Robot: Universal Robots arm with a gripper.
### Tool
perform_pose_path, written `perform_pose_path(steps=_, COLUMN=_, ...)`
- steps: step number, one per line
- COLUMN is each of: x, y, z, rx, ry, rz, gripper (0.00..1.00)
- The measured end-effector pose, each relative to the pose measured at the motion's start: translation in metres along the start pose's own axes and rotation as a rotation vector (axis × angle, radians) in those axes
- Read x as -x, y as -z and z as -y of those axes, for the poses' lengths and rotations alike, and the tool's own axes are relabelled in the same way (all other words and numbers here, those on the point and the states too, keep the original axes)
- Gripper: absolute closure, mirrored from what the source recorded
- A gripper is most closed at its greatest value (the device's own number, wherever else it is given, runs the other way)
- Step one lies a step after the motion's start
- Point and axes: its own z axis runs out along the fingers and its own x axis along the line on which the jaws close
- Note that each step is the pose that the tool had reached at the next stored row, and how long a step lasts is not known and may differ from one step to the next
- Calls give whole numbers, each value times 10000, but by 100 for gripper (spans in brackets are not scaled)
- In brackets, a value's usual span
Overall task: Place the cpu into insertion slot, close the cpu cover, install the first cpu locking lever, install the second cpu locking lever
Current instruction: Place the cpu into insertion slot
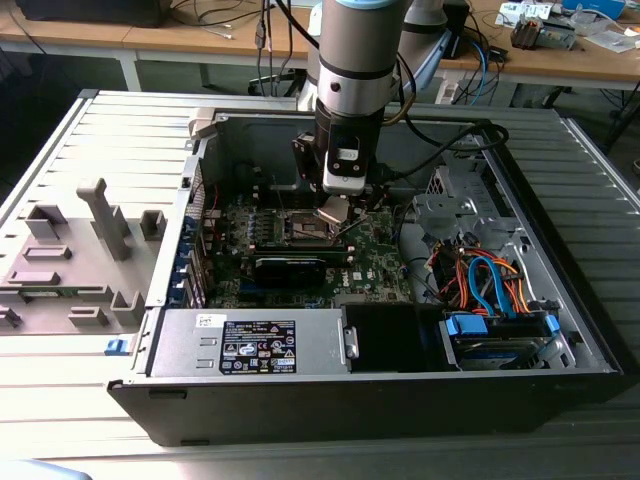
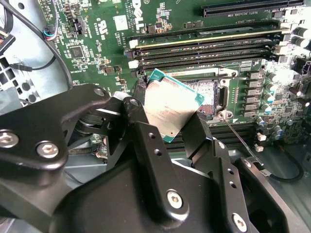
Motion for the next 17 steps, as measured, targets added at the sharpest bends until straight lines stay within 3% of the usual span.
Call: perform_pose_path(steps=17, x=0, y=0, z=0, rx=4, ry=-153, rz=6, gripper=45)
